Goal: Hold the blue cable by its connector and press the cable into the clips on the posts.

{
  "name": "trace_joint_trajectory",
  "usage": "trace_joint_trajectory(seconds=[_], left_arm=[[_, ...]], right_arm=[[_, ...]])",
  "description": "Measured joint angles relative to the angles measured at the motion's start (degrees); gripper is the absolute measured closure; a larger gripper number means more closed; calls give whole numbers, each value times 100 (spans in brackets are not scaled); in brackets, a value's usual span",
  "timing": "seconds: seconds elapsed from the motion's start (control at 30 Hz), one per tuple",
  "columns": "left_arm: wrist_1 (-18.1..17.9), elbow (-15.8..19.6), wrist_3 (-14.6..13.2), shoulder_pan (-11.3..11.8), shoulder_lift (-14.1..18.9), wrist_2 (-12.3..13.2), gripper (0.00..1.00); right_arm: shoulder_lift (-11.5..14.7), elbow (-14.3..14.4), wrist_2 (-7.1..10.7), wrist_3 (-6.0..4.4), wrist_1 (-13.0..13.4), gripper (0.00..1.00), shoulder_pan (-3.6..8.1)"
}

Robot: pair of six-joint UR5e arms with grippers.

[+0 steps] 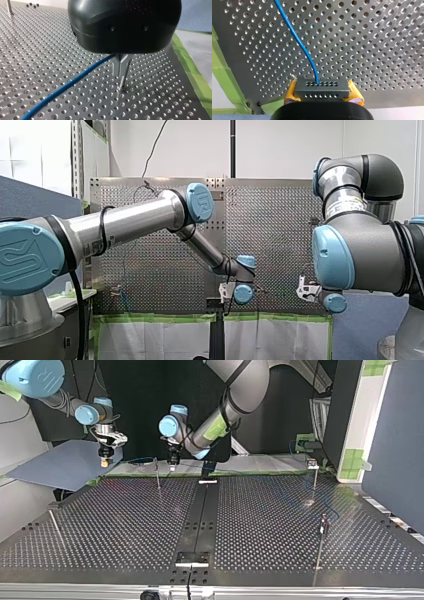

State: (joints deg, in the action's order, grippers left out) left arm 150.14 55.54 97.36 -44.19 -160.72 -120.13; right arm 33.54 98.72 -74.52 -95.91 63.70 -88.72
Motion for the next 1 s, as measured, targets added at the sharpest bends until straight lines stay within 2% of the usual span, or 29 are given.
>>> trace_joint_trajectory(seconds=[0.1,0.2,0.8,1.0], left_arm=[[0,8,-4,22,-42,58,99],[26,-34,-6,35,-98,116,99],[408,-535,-63,165,-134,284,99],[515,-665,-62,273,-132,363,99]], right_arm=[[0,-31,4,-107,14,100,-7],[0,-75,-9,-146,18,100,-9],[-4,-459,9,-247,-4,100,-33],[-7,-639,119,-276,-26,100,-83]])
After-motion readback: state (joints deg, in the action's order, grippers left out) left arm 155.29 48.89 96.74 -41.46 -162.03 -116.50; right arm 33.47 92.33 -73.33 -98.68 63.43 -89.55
